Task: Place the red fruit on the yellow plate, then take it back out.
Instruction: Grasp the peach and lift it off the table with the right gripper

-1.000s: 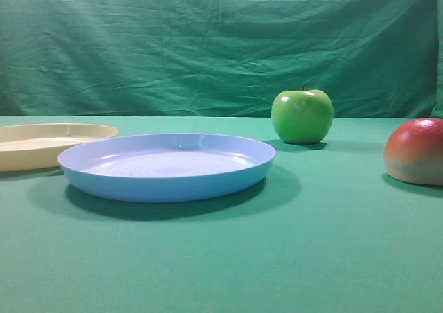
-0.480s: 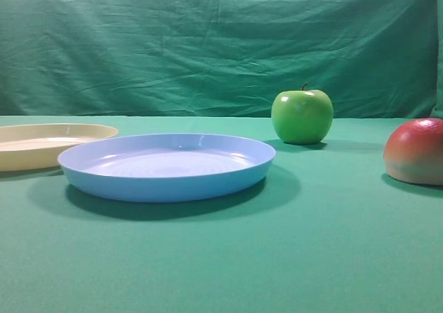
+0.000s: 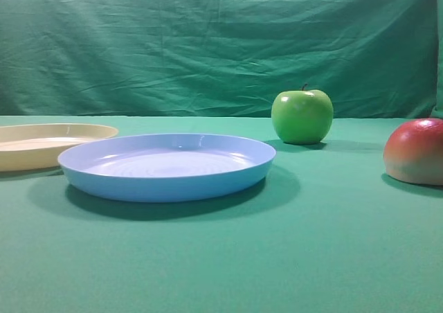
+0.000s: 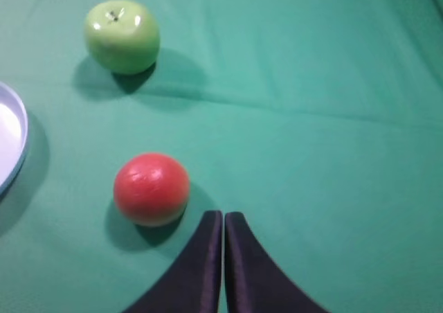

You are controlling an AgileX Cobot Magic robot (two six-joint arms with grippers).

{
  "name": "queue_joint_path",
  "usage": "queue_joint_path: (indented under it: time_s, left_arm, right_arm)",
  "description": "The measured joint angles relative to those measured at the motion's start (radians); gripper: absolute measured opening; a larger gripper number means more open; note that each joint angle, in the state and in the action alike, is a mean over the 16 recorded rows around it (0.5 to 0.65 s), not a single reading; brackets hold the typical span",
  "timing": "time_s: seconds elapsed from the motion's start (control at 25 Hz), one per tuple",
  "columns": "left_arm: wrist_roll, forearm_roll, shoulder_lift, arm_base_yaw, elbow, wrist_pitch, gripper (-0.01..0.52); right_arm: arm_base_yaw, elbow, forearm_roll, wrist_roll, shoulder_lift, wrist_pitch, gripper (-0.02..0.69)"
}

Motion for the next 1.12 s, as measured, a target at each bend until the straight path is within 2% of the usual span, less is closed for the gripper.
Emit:
queue_joint_path:
  time_s: [0.12,0.24,0.64,0.76,0.92,1.12]
  left_arm:
    - [0.000,0.000,0.000,0.000,0.000,0.000,0.000]
    - [0.000,0.000,0.000,0.000,0.000,0.000,0.000]
    - [0.000,0.000,0.000,0.000,0.000,0.000,0.000]
    - [0.000,0.000,0.000,0.000,0.000,0.000,0.000]
    - [0.000,0.000,0.000,0.000,0.000,0.000,0.000]
    - [0.000,0.000,0.000,0.000,0.000,0.000,0.000]
  right_arm:
    - [0.040,-0.036,0.004,-0.014,0.091,0.000,0.035]
    - [0.067,-0.070,0.004,-0.017,0.181,-0.006,0.106]
    - [0.082,-0.148,0.004,-0.019,0.417,-0.058,0.501]
    - [0.082,-0.155,0.004,-0.019,0.478,-0.092,0.597]
    - [0.082,-0.158,0.004,-0.018,0.552,-0.147,0.661]
    - [0.082,-0.161,0.006,-0.018,0.637,-0.219,0.667]
